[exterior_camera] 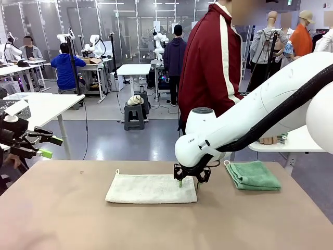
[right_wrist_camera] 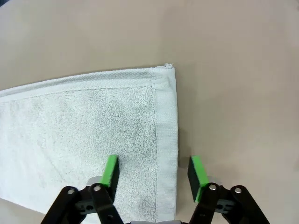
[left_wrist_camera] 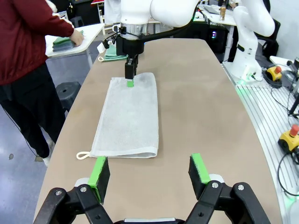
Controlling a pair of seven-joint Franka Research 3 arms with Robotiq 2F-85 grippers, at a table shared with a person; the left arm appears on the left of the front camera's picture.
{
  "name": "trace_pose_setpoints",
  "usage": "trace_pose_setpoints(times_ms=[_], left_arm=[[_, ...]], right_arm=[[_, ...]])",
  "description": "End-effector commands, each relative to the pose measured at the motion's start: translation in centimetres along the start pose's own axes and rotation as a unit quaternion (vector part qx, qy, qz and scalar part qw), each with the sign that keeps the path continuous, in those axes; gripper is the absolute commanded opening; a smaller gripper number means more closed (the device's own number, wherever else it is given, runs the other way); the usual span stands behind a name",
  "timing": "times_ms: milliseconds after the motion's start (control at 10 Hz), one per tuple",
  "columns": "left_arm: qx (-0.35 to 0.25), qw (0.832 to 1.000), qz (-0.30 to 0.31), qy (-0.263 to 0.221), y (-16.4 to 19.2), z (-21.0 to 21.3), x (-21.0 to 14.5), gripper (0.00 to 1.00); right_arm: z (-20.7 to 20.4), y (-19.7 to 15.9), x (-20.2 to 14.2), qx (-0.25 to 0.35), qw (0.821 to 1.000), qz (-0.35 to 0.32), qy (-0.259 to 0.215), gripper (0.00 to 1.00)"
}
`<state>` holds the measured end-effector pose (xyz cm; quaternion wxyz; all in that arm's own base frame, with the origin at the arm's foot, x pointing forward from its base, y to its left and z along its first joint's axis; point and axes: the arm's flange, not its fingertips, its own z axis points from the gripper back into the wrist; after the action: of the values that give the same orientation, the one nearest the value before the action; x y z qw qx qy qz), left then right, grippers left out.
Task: Fold the towels and place them in the basket.
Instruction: When a person lays out a Towel with hook on the table, fold it in half twice.
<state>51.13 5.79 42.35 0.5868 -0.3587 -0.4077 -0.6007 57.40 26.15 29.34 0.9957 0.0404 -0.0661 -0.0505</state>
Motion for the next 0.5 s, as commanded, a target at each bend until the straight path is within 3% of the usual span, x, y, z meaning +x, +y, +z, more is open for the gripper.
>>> trace_pose_setpoints(times_ms=[0,300,400], left_arm=[[0.002,1.000,-0.002,0.001,-0.38,-0.04,0.17,0.86],[0.002,1.000,-0.002,0.001,-0.38,-0.04,0.17,0.86],[0.002,1.000,-0.002,0.001,-0.38,-0.04,0.17,0.86]], right_arm=[[-0.41,0.37,-0.05,-0.010,1.000,-0.018,-0.021,0.65],[-0.58,0.25,-0.04,-0.015,1.000,-0.018,-0.016,0.65],[-0.59,0.22,-0.02,-0.018,1.000,-0.018,-0.015,0.46]])
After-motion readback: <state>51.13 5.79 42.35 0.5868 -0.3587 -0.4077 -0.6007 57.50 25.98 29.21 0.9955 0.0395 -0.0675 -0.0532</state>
